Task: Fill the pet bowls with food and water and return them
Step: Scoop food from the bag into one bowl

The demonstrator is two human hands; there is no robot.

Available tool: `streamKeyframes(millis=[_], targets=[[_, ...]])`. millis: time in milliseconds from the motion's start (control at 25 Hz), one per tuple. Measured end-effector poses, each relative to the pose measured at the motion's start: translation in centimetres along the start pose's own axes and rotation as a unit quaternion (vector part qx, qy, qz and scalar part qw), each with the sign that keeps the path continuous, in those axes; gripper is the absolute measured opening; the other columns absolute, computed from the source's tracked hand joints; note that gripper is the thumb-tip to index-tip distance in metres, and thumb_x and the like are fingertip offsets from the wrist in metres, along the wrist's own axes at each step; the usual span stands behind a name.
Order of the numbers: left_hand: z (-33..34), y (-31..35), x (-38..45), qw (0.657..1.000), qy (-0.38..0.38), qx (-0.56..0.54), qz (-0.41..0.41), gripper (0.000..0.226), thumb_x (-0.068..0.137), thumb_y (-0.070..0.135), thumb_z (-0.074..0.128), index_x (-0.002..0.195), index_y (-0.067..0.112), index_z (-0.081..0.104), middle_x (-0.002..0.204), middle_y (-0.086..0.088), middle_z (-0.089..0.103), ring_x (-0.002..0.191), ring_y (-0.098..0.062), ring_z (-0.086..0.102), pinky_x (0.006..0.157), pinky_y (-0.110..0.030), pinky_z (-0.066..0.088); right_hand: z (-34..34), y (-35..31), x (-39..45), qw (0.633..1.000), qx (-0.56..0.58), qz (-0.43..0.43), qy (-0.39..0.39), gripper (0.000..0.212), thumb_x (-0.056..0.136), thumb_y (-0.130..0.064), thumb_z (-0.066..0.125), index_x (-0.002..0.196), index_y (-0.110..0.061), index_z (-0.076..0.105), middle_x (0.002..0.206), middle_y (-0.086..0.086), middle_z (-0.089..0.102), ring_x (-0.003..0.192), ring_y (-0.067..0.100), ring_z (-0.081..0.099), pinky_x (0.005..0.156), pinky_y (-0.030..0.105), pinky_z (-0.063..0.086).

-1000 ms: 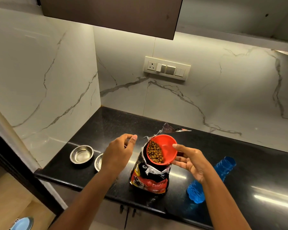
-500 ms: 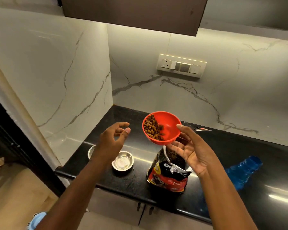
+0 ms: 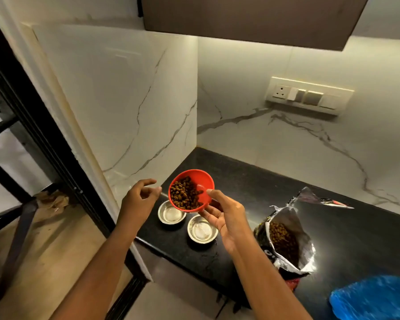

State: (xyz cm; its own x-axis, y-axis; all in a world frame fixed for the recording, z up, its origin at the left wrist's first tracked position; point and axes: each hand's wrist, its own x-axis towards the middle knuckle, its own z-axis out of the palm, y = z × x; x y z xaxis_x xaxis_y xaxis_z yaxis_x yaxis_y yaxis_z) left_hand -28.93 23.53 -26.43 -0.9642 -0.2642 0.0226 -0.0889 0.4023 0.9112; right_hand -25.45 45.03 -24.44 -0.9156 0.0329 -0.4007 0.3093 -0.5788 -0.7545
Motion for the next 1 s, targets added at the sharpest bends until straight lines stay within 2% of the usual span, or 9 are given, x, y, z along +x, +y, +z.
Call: streamKeyframes(millis=[160,240,320,400,480,640,800,880,1000], targets=[[0.4,-5.6,1.5,0.996,0.007,0.022,-0.091,0.032,0.090,0.034,0.068,0.119,0.021,0.064,0.097,-0.002,0.070,0.098,-0.024,0.066,0.090,-0.038,0.053,-0.4,3.3,2.9,0.999,-0.002,0.024,0.031,0.035,0.085,-0.006,0.077,0.116,0.008,0.069,0.107,0.026,0.076,0.092,0.030,0.072,0.095,0.044,0.059],[1.1,-8.4,2.5,0.988,-0.028,0.052,-0.141,0.036,0.087,0.038,0.070,0.117,0.020,0.063,0.097,-0.004,0.070,0.100,-0.027,0.067,0.092,-0.041,0.054,-0.5,4.7,4.2,0.998,-0.003,0.027,0.063,0.030,0.084,-0.004,0.077,0.112,0.006,0.071,0.102,0.023,0.077,0.090,0.029,0.073,0.092,0.042,0.060],[1.8,-11.0,4.0,0.976,-0.085,0.055,-0.193,0.043,0.084,0.044,0.070,0.118,0.021,0.060,0.102,-0.010,0.072,0.097,-0.030,0.070,0.083,-0.040,0.057,-0.7,5.7,5.6,0.996,0.008,0.034,0.083,0.028,0.085,-0.003,0.076,0.111,0.005,0.070,0.096,0.019,0.078,0.091,0.030,0.074,0.089,0.039,0.061],[2.7,-12.6,5.6,0.962,-0.132,0.047,-0.235,0.044,0.091,0.034,0.066,0.128,0.015,0.054,0.103,-0.016,0.072,0.084,-0.027,0.070,0.065,-0.031,0.052,-0.9,6.3,6.9,0.994,0.012,0.043,0.098,0.031,0.086,-0.003,0.075,0.114,0.006,0.068,0.092,0.018,0.078,0.093,0.032,0.074,0.089,0.041,0.060],[3.6,-14.0,7.2,0.953,-0.154,0.052,-0.257,0.048,0.094,0.030,0.063,0.137,0.013,0.048,0.096,-0.015,0.069,0.075,-0.024,0.066,0.058,-0.031,0.053,-1.0,7.0,7.9,0.991,0.004,0.040,0.125,0.034,0.086,-0.003,0.076,0.116,0.008,0.066,0.095,0.021,0.079,0.097,0.035,0.073,0.091,0.042,0.059],[5.0,-16.0,9.5,0.949,-0.185,0.001,-0.256,0.050,0.096,0.022,0.061,0.142,0.013,0.044,0.084,-0.018,0.066,0.066,-0.028,0.068,0.048,-0.035,0.058,-0.8,8.8,9.2,0.984,-0.010,0.009,0.178,0.036,0.085,-0.002,0.076,0.117,0.010,0.064,0.106,0.025,0.075,0.097,0.035,0.073,0.083,0.038,0.061],[5.5,-16.8,10.4,0.950,-0.220,0.002,-0.221,0.035,0.097,0.021,0.059,0.129,0.008,0.054,0.076,-0.022,0.070,0.058,-0.031,0.073,0.046,-0.035,0.058,-0.3,10.0,9.9,0.979,-0.009,0.001,0.205,0.035,0.084,-0.002,0.077,0.116,0.008,0.066,0.106,0.025,0.075,0.090,0.031,0.074,0.083,0.036,0.062],[5.5,-17.3,10.9,0.944,-0.251,0.004,-0.214,0.029,0.098,0.020,0.057,0.124,0.006,0.056,0.074,-0.022,0.071,0.058,-0.032,0.074,0.047,-0.039,0.060,0.0,10.4,10.3,0.976,0.010,0.000,0.218,0.034,0.084,-0.003,0.078,0.115,0.006,0.065,0.104,0.025,0.076,0.095,0.033,0.075,0.089,0.041,0.061],[5.2,-17.5,11.6,0.938,-0.275,-0.017,-0.209,0.025,0.096,0.011,0.054,0.120,0.004,0.058,0.080,-0.024,0.073,0.063,-0.033,0.076,0.060,-0.047,0.063,0.4,10.6,10.5,0.974,0.011,-0.011,0.226,0.033,0.084,-0.005,0.079,0.113,0.005,0.065,0.105,0.024,0.077,0.103,0.034,0.074,0.088,0.040,0.061]])
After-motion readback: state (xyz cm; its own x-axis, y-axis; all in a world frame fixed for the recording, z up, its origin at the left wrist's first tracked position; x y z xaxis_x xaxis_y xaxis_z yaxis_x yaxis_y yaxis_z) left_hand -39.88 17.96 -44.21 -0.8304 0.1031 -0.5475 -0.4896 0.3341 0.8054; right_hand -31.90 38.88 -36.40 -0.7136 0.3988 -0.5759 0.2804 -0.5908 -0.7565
